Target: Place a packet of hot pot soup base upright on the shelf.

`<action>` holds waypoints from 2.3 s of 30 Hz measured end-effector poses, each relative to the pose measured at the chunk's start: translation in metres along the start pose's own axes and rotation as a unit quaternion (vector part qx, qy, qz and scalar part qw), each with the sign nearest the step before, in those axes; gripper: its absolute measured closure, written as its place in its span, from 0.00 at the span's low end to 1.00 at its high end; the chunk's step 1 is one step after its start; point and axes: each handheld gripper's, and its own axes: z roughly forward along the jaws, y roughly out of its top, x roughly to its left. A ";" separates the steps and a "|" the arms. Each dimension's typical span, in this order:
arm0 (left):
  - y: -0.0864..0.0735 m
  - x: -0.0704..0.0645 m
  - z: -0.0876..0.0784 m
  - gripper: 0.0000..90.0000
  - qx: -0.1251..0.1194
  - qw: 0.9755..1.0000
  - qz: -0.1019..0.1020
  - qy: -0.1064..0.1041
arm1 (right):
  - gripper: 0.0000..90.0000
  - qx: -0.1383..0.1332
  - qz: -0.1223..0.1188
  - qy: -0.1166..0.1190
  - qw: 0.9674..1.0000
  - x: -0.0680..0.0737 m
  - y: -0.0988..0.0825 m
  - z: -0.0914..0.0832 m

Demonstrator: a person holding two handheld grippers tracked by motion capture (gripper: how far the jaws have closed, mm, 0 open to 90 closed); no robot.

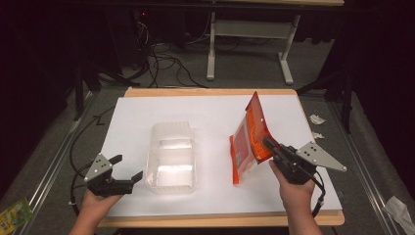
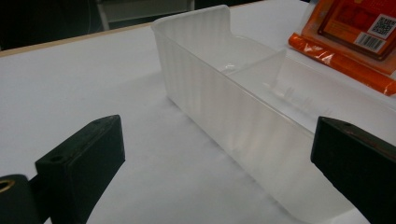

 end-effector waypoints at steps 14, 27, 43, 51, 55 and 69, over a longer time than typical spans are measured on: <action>0.001 0.000 -0.001 0.04 -0.002 1.000 0.001 0.001 | 1.00 -0.013 -0.035 0.036 0.999 0.015 0.008 -0.011; 0.001 0.001 -0.004 0.04 -0.005 1.000 0.004 0.000 | 1.00 -0.003 -0.094 0.014 0.996 0.027 0.011 -0.013; 0.044 -0.027 -0.001 0.11 -0.030 0.999 -0.019 -0.038 | 1.00 -0.032 -0.078 0.030 0.996 0.026 0.014 -0.021; 0.091 -0.061 0.041 0.17 -0.034 0.994 -0.004 -0.099 | 1.00 -0.043 -0.072 0.042 0.996 0.023 0.015 -0.026; 0.109 -0.082 0.067 0.18 -0.030 0.992 0.014 -0.122 | 1.00 -0.046 -0.074 0.044 0.995 0.024 0.016 -0.028; 0.152 -0.136 0.140 0.33 -0.042 0.972 0.000 -0.229 | 1.00 -0.031 -0.060 0.051 0.996 0.018 0.005 -0.023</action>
